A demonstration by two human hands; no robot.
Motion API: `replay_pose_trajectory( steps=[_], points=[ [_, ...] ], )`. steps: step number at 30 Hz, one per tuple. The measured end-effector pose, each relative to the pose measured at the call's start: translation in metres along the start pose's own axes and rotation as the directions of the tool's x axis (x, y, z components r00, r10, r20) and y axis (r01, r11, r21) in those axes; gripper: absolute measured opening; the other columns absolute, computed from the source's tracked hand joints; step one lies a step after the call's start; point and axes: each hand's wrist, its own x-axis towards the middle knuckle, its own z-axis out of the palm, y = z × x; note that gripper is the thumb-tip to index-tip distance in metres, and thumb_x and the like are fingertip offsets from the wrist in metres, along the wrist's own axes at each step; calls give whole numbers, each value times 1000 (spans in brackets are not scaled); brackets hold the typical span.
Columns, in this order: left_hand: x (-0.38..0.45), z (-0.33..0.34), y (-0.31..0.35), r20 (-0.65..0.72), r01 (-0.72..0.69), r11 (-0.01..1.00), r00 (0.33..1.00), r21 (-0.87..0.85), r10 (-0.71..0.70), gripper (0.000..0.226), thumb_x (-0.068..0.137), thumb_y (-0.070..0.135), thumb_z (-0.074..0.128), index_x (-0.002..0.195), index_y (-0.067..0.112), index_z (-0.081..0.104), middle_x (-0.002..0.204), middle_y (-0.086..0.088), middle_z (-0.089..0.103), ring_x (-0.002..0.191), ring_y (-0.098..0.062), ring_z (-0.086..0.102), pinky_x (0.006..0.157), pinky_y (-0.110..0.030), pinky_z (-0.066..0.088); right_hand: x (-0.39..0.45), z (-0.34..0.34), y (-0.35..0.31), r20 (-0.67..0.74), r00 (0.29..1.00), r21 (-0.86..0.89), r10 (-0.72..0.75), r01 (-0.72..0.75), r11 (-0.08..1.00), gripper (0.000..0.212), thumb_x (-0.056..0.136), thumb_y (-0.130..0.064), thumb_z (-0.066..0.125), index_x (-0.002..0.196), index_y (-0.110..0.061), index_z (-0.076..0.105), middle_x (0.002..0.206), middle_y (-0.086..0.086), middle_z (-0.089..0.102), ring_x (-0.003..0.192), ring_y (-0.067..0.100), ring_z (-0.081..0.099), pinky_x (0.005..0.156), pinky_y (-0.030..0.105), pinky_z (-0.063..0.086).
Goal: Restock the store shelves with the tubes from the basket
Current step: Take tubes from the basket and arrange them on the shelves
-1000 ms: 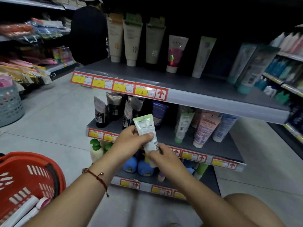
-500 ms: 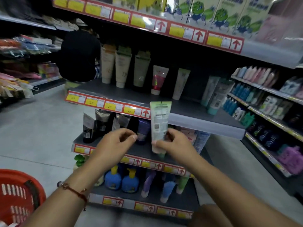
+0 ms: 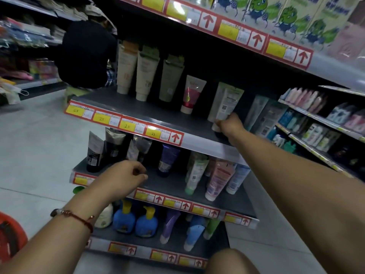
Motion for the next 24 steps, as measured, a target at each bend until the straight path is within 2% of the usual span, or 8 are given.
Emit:
replay_pose_trajectory(
  steps=[3,6,9,11,16,18,21,24],
  points=[
    [10,3,-1,-14,-14,999,1000,-31,13,26,93,36,64,117,27,66,107,5,64,73,-3,54,62,-22,41,16,5,0,-20,1000,-43,8,-9,999,41,89,-8,61,129,-3,53,122,13,62,112,31,60,82,32,46],
    [16,5,-4,8,-17,999,1000,-38,17,26,92,38,64,117,29,66,111,7,66,82,-5,58,66,-24,44,30,9,-3,-46,998,-132,49,-55,990,39,95,-9,57,132,1,47,115,14,57,108,29,57,77,29,41],
    [23,4,-8,2,-17,999,1000,-46,17,26,92,39,64,116,30,66,110,8,65,79,-3,57,64,-23,43,43,17,1,-90,995,-175,52,-67,982,54,98,-15,55,144,1,32,142,19,47,128,34,48,94,33,42],
    [26,4,-10,0,-20,999,1000,-43,20,25,92,39,63,116,30,66,108,8,65,74,-2,55,61,-22,42,48,21,3,-104,993,-192,49,-68,979,56,99,-15,52,147,0,28,147,18,43,133,35,44,101,34,39],
    [24,2,-16,17,-1,1000,1000,-23,1,26,93,38,63,117,30,65,111,7,66,80,-4,58,63,-22,43,48,16,3,-67,993,-95,102,-108,990,68,85,-22,65,142,0,36,136,16,54,121,36,55,96,38,49],
    [19,-3,-21,23,27,1000,999,-6,-26,27,92,40,64,117,30,65,112,6,66,87,-6,61,69,-24,47,30,11,-5,-69,993,-43,93,-96,994,68,81,-19,68,138,2,39,127,14,58,114,32,58,84,33,49],
    [4,-16,-31,39,68,997,997,39,-69,29,91,40,65,118,29,66,114,7,67,99,-11,63,86,-29,52,-29,13,-27,-95,976,-165,-195,177,970,51,90,-11,58,138,-2,43,121,11,56,112,26,55,84,30,43],
    [-23,-36,-48,61,118,986,990,116,-126,27,90,40,64,114,27,66,107,6,68,92,-11,63,76,-25,48,-113,35,-39,120,771,-267,-626,632,727,54,91,-15,57,144,-11,45,147,7,48,137,22,41,114,32,32]
  ],
)
